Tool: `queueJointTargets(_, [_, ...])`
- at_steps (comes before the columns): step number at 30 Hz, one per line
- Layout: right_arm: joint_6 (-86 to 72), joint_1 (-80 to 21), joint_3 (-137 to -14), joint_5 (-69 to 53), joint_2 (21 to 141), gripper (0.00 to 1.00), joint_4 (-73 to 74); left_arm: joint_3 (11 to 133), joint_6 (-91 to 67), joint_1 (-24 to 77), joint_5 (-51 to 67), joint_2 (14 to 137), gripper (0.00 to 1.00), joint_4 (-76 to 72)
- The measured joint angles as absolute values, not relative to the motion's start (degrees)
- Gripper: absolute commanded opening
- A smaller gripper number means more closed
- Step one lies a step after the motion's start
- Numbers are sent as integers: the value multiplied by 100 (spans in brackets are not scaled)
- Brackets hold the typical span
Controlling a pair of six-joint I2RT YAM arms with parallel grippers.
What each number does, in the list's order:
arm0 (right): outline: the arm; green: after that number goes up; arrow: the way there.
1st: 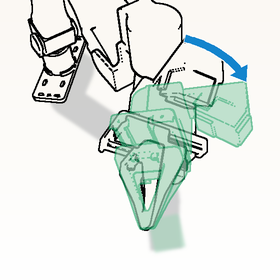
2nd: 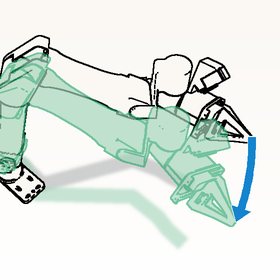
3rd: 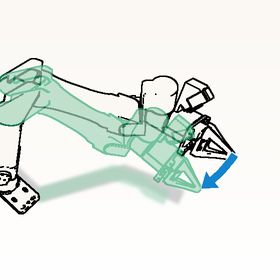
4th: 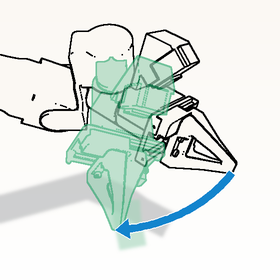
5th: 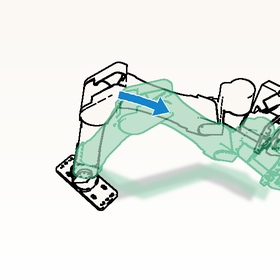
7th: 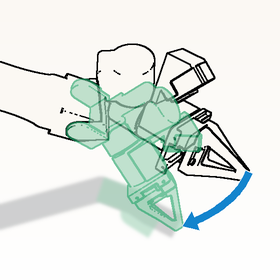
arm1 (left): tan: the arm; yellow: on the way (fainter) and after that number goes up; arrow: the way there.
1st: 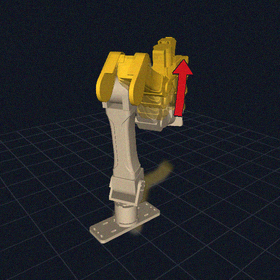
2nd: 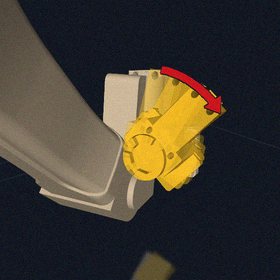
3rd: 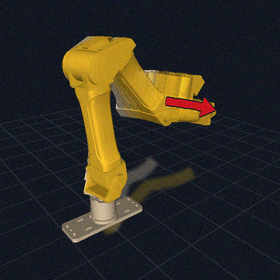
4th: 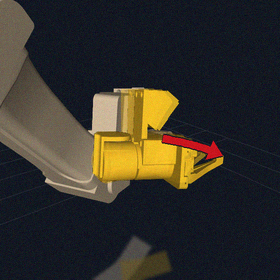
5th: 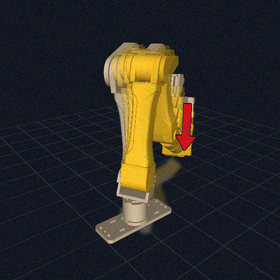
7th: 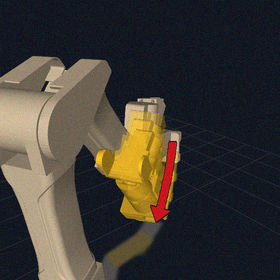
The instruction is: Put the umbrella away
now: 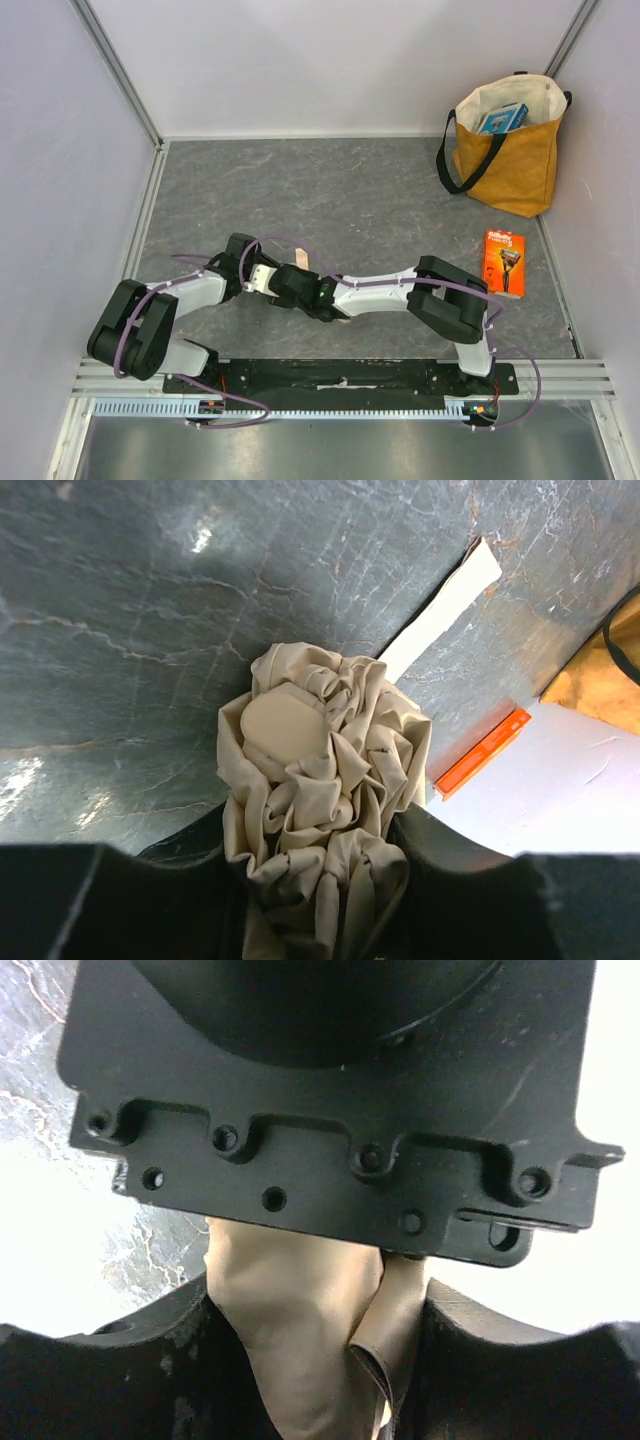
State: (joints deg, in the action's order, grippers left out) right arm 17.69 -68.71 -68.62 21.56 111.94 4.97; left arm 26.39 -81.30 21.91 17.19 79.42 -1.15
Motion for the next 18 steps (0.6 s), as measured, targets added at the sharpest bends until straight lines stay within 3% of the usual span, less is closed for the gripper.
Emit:
queueJointTargets(2, [1743,-6936,-6785,2438,11231,28,301,2639,-8182,2191,1715,7911,2,-23])
queueJointTargets(7, [1732,-7028,-6740,2827,11336,0,62,2633,-8464,2185,1706,7918,2,89])
queueJointTargets(13, [1769,-7039,-6582,2851,11327,0,-222,2624,-8506,2185,1699,7970,2,-1])
queueJointTargets(14, [1776,-7039,-6558,2847,11330,0,-268,2622,-8508,2187,1708,8005,8,-69])
queueJointTargets(15, [1796,-7037,-6523,2860,11327,0,-318,2617,-8508,2187,1719,8036,39,-139])
queueJointTargets(16, [1804,-7022,-6477,2860,11314,0,-384,2578,-8508,2187,1741,8068,55,-294])
queueJointTargets(17, [1804,-7011,-6449,2849,11301,0,-416,2547,-8508,2187,1745,8079,86,-388])
queueJointTargets(18, [1791,-6982,-6368,2786,11264,0,-521,2512,-8503,2189,1752,8084,91,-478])
